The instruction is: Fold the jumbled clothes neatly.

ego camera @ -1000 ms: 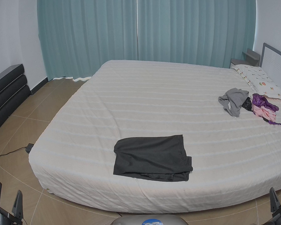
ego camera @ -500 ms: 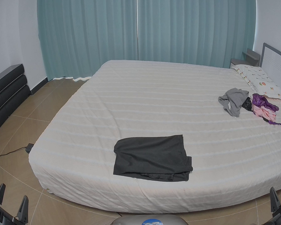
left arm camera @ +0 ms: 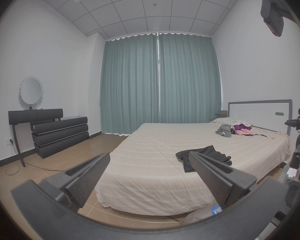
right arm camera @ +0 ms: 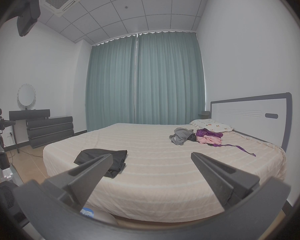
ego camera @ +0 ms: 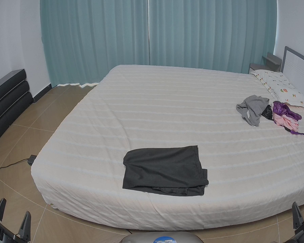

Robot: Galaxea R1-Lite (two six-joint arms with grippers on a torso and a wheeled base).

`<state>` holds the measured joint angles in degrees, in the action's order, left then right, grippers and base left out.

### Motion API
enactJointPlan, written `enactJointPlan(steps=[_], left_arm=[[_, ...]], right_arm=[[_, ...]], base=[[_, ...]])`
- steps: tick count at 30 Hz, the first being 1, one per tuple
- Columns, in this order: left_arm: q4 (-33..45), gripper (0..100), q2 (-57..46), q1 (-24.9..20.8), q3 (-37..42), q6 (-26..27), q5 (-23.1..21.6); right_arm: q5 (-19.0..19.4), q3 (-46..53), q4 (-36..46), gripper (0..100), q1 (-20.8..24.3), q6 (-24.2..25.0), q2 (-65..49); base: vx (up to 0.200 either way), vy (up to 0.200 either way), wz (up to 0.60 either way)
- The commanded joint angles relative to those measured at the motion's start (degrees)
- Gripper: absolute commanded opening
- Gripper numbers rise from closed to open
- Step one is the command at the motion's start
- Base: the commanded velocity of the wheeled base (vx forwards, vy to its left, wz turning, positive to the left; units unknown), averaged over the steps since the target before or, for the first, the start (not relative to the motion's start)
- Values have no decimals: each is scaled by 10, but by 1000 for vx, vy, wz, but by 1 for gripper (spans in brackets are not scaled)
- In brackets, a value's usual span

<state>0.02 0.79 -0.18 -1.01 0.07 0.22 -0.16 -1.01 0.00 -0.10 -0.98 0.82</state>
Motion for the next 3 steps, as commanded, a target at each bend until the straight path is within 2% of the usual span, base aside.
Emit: enactJointPlan(steps=[1,3], left_arm=[[0,100,-5,0,10,0,0],[0,100,-5,0,10,0,0]], right_arm=[[2,10,0,100,0,-1,-7],[2,10,0,100,0,-1,-7]], base=[[0,0,0],[0,0,0]])
